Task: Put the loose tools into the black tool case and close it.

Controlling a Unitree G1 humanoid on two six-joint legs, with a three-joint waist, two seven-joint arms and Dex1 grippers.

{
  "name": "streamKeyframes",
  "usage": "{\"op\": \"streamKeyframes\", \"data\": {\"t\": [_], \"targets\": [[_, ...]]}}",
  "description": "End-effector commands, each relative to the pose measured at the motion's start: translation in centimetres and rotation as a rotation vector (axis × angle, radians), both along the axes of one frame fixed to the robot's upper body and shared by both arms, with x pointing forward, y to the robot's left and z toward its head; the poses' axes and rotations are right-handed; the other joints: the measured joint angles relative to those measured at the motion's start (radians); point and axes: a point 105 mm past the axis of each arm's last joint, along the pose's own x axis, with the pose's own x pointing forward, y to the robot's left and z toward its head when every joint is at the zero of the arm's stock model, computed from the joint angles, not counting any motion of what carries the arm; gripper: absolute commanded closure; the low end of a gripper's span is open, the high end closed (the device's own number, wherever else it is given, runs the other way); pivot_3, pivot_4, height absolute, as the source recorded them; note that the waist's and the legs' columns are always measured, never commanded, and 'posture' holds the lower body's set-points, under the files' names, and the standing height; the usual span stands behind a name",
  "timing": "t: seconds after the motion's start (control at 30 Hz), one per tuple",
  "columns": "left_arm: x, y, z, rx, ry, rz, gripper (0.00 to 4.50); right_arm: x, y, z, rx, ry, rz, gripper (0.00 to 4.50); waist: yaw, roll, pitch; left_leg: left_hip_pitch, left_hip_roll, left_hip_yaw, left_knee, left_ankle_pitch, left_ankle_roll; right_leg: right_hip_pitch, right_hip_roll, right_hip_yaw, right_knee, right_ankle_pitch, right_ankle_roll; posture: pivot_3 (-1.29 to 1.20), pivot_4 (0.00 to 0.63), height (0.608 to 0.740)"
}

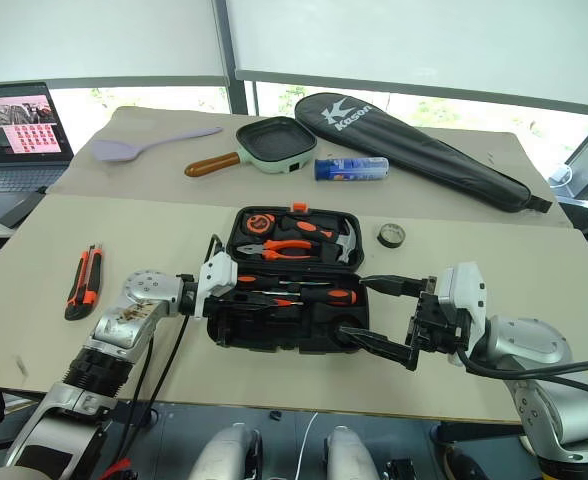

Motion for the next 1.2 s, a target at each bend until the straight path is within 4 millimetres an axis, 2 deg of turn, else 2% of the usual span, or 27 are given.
{"op": "streamKeyframes", "data": {"t": [0.03,0.17,0.3,0.6,0.73,0.9,1.03,1.2], "targets": [[0.3,-0.6,1.4,-0.072,-0.026,0.010,4.44,-0.3,0.2,0.8,0.017,-0.023,0.018,0.00,0.001,0.000,0.000,0.000,0.000,0.000,0.000,0.000,0.000,0.000,0.000,0.000,0.000,0.000,0.000,0.00,0.150,0.740],[0.5,-0.9,1.2,-0.069,-0.029,0.018,4.44,-0.3,0.3,0.7,0.018,-0.019,0.019,0.00,0.000,0.000,0.000,0.000,0.000,0.000,0.000,0.000,0.000,0.000,0.000,0.000,0.000,0.000,0.000,0.00,0.150,0.740],[1.0,-0.5,-0.1,-0.012,-0.016,0.071,4.44,-0.4,0.4,0.6,0.020,-0.015,0.020,0.00,0.000,0.000,0.000,0.000,0.000,0.000,0.000,0.000,0.000,0.000,0.000,0.000,0.000,0.000,0.000,0.00,0.150,0.740],[-0.4,0.1,-3.1,0.101,0.052,0.028,4.44,-0.4,0.4,0.5,0.021,-0.012,0.010,0.00,0.000,0.003,-0.002,0.002,0.000,0.000,0.000,0.000,0.000,0.001,0.000,0.000,0.000,0.000,0.000,0.00,0.150,0.740],[-1.0,0.7,-4.8,0.210,0.037,0.015,4.44,-0.3,0.3,0.5,0.022,-0.014,0.004,0.00,-0.002,0.006,-0.005,0.003,0.000,0.000,-0.001,0.000,0.000,0.003,0.000,0.000,0.000,0.000,0.000,0.00,0.150,0.740],[-1.0,1.3,-5.3,0.180,0.066,0.082,4.44,-0.2,0.4,0.5,0.025,-0.017,0.000,0.00,-0.003,0.011,-0.009,0.014,0.000,0.001,-0.002,-0.002,0.003,0.014,0.000,0.000,-0.003,-0.001,0.000,0.00,0.150,0.740],[-1.2,1.5,-4.7,0.092,0.090,0.101,4.44,-0.1,0.3,0.5,0.026,-0.020,-0.002,0.00,-0.008,0.014,-0.013,0.014,0.001,0.001,-0.002,-0.002,0.003,0.014,0.000,0.001,-0.003,-0.001,0.000,0.00,0.150,0.740],[-0.6,3.1,0.3,-0.140,-0.003,0.149,4.44,0.0,0.0,0.7,0.033,-0.044,-0.004,0.00,-0.017,0.015,-0.013,0.014,0.001,0.001,-0.002,-0.002,0.003,0.013,0.000,0.001,-0.003,-0.001,0.000,0.00,0.150,0.740]]}}
